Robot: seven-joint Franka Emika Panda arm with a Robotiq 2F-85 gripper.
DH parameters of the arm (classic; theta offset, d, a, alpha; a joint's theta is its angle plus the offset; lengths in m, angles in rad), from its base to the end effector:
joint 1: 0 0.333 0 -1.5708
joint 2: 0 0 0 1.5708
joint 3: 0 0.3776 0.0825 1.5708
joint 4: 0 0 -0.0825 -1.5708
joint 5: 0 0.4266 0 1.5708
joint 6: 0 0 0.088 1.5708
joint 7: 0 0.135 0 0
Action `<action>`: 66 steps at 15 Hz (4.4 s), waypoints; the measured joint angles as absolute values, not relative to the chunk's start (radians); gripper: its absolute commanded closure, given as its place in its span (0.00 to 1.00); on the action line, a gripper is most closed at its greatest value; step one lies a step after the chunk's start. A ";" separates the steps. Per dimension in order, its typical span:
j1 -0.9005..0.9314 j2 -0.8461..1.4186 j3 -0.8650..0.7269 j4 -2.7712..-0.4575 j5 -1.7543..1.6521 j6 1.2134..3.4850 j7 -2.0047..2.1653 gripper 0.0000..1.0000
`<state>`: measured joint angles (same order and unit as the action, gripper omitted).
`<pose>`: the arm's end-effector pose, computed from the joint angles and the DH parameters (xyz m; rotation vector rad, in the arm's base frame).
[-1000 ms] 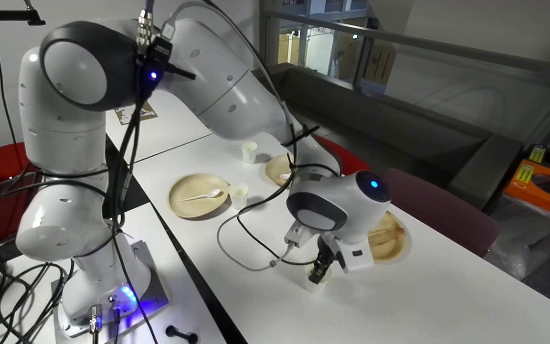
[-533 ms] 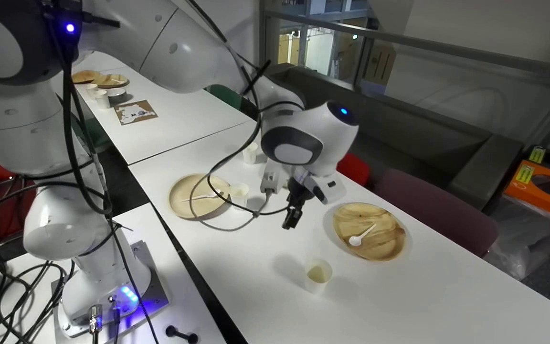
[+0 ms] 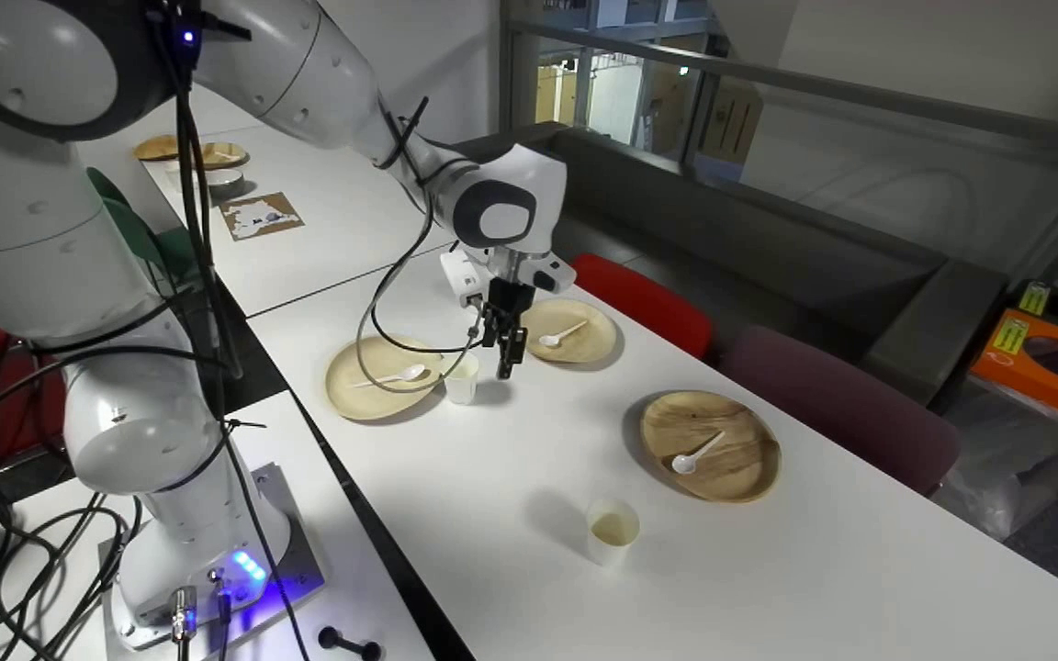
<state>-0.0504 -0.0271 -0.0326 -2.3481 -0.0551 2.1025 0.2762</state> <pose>0.4952 -0.0452 0.3314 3.0195 -0.4965 -0.3276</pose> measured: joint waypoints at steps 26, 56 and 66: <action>0.034 0.130 0.030 -2.387 -0.165 2.213 0.255 0.00; -0.083 0.146 -0.191 -2.447 -0.208 2.389 0.349 0.99; -0.270 -0.053 -0.285 -2.463 0.277 2.273 0.063 0.99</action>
<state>-0.2698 -0.0531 -0.2847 -2.4629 0.2771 2.2731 0.0635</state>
